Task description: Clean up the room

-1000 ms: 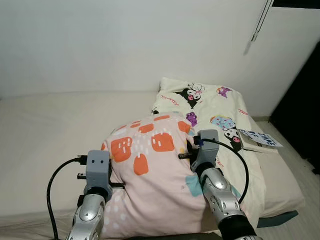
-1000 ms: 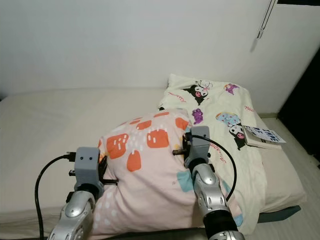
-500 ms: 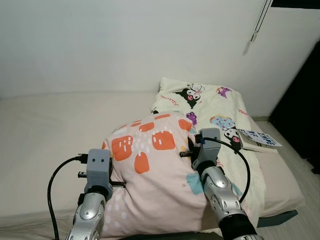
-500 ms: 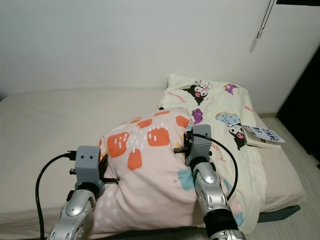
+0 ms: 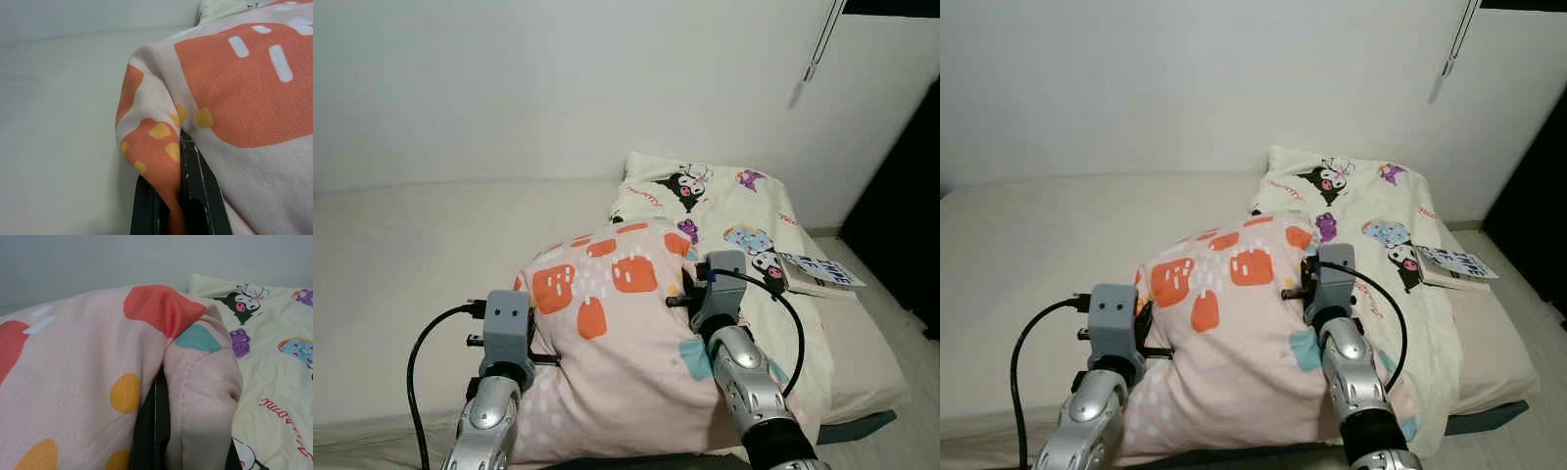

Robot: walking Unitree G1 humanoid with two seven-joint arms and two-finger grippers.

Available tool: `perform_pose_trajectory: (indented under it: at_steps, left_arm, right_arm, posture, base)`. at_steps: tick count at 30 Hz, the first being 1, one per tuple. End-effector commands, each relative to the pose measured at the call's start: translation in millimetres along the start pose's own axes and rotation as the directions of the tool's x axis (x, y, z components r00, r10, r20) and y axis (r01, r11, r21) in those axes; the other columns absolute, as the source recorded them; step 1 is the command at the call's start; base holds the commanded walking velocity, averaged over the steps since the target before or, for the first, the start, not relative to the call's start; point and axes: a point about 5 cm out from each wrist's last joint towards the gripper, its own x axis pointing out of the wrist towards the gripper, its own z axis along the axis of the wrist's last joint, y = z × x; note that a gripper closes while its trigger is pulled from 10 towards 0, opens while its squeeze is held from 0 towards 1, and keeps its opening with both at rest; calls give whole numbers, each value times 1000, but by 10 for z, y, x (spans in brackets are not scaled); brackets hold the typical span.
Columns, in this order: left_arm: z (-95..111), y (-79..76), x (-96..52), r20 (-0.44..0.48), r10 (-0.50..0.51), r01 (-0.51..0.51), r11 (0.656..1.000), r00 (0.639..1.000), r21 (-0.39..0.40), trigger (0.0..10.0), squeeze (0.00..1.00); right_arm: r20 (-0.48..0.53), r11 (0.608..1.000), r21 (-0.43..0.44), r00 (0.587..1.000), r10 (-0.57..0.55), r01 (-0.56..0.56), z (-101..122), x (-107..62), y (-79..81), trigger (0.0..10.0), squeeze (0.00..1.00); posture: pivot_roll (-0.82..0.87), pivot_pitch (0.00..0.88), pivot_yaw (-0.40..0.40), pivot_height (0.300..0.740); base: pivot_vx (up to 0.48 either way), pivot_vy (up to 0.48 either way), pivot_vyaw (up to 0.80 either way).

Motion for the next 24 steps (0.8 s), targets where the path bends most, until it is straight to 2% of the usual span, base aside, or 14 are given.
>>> perform_pose_trajectory:
  at_steps: [1, 24]
  left_arm:
    - [85, -22, 21, 41, -16, 15, 1000, 999, 9, 10000, 0]
    - [94, -29, 22, 45, -25, 25, 1000, 999, 10, 10000, 0]
  right_arm:
    - [54, 1000, -7, 998, 14, -13, 89, 34, 28, 10000, 0]
    - [52, 1000, -5, 999, 9, -9, 82, 38, 11, 10000, 0]
  posture:
    - [-42, 104, -17, 740]
    - [-40, 106, -14, 740]
  base:
    - [0, 319, 0]
    - [0, 340, 0]
